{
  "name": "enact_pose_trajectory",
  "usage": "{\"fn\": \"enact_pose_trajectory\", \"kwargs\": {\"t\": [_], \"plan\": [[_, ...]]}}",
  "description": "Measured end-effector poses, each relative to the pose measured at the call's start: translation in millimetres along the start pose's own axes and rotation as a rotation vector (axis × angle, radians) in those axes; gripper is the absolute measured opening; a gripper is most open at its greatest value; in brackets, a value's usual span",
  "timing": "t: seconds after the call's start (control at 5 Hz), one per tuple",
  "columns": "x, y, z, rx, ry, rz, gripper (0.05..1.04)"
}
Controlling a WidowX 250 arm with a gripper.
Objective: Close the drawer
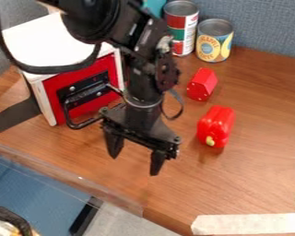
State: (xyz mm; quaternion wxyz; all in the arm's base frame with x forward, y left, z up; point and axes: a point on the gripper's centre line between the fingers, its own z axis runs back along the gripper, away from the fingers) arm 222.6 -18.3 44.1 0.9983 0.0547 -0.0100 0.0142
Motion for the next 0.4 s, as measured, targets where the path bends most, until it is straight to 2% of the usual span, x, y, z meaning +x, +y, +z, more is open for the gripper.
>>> {"fn": "enact_pose_trajectory", "kwargs": {"t": [0.2, 0.4], "plan": [[-5.0, -7.6, 18.2, -0.021, -0.042, -0.059, 1.000], [-11.0, -9.9, 39.1, -0.019, -0.059, -0.095, 1.000]]}}
